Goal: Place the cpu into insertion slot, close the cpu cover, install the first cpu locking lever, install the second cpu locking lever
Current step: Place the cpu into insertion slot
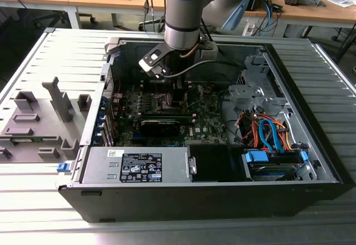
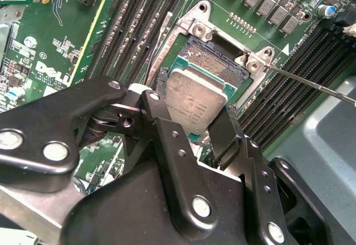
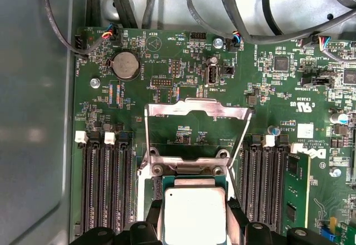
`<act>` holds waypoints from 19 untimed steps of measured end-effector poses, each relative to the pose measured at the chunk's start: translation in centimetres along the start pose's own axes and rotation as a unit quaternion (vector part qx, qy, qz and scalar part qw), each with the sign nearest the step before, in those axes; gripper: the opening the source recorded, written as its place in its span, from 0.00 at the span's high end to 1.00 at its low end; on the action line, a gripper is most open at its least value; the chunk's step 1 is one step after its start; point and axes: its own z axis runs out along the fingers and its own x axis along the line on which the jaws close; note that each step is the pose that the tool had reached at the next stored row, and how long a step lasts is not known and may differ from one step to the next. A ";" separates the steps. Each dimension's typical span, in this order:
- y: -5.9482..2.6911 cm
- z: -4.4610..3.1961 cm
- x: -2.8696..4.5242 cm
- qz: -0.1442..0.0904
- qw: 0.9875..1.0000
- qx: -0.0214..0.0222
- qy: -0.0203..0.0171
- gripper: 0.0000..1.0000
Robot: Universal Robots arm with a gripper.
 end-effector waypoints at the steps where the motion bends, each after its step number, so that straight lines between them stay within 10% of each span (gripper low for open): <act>1: 0.00 0.01 0.00 0.000 1.000 0.000 0.000 0.46; 19: 0.01 0.42 0.03 0.000 1.000 0.000 0.000 0.46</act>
